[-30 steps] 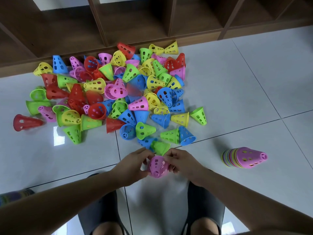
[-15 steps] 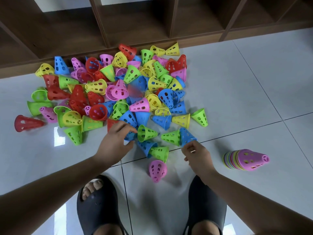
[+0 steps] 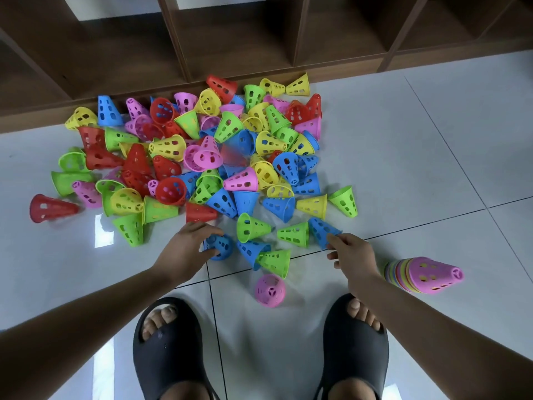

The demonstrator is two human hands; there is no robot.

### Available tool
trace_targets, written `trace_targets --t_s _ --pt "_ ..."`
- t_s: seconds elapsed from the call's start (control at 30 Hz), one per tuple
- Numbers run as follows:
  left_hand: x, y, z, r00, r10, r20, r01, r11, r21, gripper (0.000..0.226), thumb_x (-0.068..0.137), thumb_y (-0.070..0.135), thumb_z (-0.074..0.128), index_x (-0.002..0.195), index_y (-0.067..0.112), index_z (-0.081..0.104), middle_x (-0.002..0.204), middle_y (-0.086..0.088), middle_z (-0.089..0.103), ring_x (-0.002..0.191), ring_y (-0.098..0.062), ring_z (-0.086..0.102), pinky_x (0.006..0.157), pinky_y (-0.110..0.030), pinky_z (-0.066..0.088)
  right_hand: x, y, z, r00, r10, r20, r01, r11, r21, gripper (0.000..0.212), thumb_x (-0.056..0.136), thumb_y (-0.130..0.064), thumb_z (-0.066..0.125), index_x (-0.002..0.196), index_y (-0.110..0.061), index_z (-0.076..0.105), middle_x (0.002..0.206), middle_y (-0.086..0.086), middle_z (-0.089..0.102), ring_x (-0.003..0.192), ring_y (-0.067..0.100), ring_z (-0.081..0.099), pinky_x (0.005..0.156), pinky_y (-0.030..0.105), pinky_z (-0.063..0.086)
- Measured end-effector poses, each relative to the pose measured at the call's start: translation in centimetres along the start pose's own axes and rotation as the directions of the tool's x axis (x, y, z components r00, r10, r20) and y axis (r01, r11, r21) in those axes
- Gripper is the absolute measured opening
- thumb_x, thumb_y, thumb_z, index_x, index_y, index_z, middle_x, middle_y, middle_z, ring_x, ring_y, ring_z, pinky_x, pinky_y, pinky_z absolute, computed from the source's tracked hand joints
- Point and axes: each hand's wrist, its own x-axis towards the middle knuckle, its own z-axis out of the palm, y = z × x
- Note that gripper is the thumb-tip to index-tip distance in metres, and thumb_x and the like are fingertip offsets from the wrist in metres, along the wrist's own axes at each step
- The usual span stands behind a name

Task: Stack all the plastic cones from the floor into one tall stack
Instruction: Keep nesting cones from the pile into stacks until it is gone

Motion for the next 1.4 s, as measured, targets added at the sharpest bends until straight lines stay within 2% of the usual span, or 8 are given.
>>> trace_targets --t_s 0.13,0.23,0.33,0.57,0.83,0.97,1.17,1.4 --pt "-0.6 1.5 -1.4 0.995 0.005 -0.098 -0.009 0.999 -0.04 0.05 0.081 0.019 0.089 0.126 0.028 0.071 0.121 0.016 0.065 0.1 -0.003 0.054 0.085 -0.023 0.049 -1.4 -0.4 -0.5 0.997 -0.073 0.017 0.073 0.997 0.034 0.018 0.1 -0.019 0.064 0.091 -0.007 0.074 0.083 0.008 0.072 0.068 0.019 0.062 0.061 0.037 0.046" --pt "-1.3 4.4 -2.4 0.995 0.052 -0.083 -0.061 0.993 -0.101 0.051 0.082 0.023 0.088 0.127 0.032 0.067 0.119 0.017 0.066 0.102 0.0 0.055 0.084 -0.018 0.049 -3.2 -0.3 -0.4 0.983 -0.086 0.163 0.067 0.991 0.118 0.02 0.103 -0.015 0.06 0.093 -0.003 0.071 0.081 0.009 0.069 0.07 0.021 0.06 0.06 0.036 0.043" --pt "-2.4 7.3 -2.6 0.994 0.104 -0.03 -0.107 0.978 -0.181 0.05 0.082 0.029 0.088 0.128 0.034 0.067 0.118 0.018 0.066 0.105 0.002 0.058 0.084 -0.007 0.043 -4.8 0.1 -0.1 0.929 -0.065 0.363 0.01 0.988 0.151 0.023 0.106 -0.013 0.056 0.091 0.001 0.065 0.083 0.014 0.065 0.073 0.026 0.058 0.06 0.035 0.041" --pt "-5.7 10.3 -1.6 0.982 0.184 0.043 -0.163 0.941 -0.298 0.048 0.081 0.03 0.087 0.125 0.034 0.067 0.12 0.021 0.063 0.112 -0.002 0.061 0.088 -0.007 0.042 -6.1 2.2 0.1 0.78 0.023 0.625 -0.121 0.986 0.115 0.015 0.104 -0.016 0.052 0.092 -0.009 0.058 0.081 0.017 0.056 0.065 0.025 0.049 0.056 0.032 0.035" --pt "-8.5 10.3 -2.4 0.974 0.225 0.011 -0.209 0.922 -0.327 0.049 0.083 0.026 0.087 0.127 0.03 0.066 0.12 0.015 0.064 0.11 -0.01 0.063 0.087 -0.013 0.045 -6.0 3.4 1.3 0.704 0.156 0.693 -0.056 0.985 -0.164 0.02 0.108 -0.012 0.05 0.09 -0.012 0.06 0.077 0.01 0.062 0.062 0.02 0.055 0.053 0.028 0.036" --pt "-8.4 10.7 -2.5 0.948 0.32 0.003 -0.304 0.903 -0.303 0.046 0.087 0.024 0.088 0.128 0.021 0.067 0.123 0.015 0.064 0.113 -0.005 0.061 0.091 -0.009 0.041 -5.6 3.4 2.7 0.717 0.145 0.682 0.074 0.957 -0.281 0.022 0.106 -0.011 0.047 0.09 -0.006 0.061 0.078 0.009 0.065 0.066 0.022 0.059 0.056 0.03 0.039" --pt "-6.2 11.5 -3.1 0.88 0.475 -0.006 -0.462 0.855 -0.236 0.042 0.091 0.024 0.085 0.127 0.012 0.069 0.124 0.003 0.068 0.112 -0.021 0.062 0.092 -0.032 0.054 -6.0 3.4 4.3 0.757 0.078 0.648 0.191 0.923 -0.334 0.035 0.101 0.0 0.035 0.092 -0.012 0.067 0.072 0.007 0.063 0.065 0.02 0.059 0.053 0.025 0.038" --pt "-4.5 11.6 -3.2 0.777 0.617 0.126 -0.592 0.783 -0.19 0.034 0.096 0.027 0.078 0.125 0.012 0.067 0.122 0.0 0.065 0.109 -0.022 0.059 0.096 -0.031 0.049 -5.7 4.2 4.7 0.805 0.001 0.594 0.268 0.892 -0.365 0.022 0.107 -0.012 0.047 0.094 0.001 0.059 0.077 0.016 0.066 0.064 0.019 0.062 0.054 0.021 0.045"
